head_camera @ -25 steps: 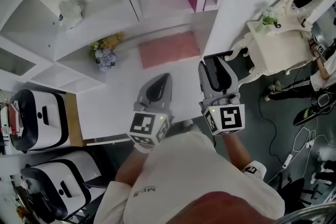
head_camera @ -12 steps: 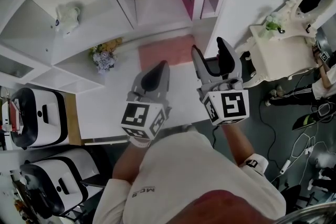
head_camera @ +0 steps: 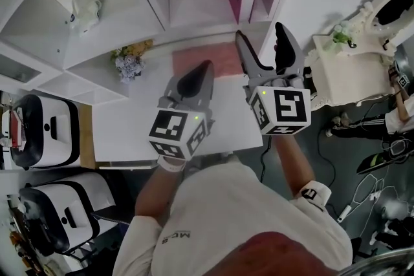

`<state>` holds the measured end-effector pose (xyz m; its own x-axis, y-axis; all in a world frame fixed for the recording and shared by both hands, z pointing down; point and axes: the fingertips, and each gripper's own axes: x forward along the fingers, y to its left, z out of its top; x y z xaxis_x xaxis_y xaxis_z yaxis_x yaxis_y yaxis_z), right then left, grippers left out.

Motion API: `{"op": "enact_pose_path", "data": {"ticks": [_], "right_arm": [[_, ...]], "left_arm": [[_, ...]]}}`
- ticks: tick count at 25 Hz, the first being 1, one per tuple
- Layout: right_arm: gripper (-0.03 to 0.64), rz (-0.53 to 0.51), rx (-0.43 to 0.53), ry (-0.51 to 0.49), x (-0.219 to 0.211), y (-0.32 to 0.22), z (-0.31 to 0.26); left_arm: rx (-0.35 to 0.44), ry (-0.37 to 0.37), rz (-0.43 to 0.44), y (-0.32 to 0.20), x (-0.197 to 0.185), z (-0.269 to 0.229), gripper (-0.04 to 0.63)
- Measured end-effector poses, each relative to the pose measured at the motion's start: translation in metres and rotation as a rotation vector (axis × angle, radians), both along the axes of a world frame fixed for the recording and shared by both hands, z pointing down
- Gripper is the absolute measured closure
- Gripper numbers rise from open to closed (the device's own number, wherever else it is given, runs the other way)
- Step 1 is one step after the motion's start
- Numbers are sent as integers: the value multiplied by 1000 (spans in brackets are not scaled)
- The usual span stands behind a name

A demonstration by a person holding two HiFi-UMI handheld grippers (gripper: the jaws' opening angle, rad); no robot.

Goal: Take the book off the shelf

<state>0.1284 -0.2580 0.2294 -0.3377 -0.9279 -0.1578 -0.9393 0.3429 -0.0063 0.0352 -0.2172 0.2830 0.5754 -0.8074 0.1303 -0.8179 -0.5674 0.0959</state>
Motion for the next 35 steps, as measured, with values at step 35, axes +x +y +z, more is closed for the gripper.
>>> {"op": "enact_pose_path", "data": {"ticks": [35], "right_arm": [[323, -5, -79, 46, -31, -91, -2]], "left_arm": [[-8, 18, -33, -38, -24, -7, 594]]}}
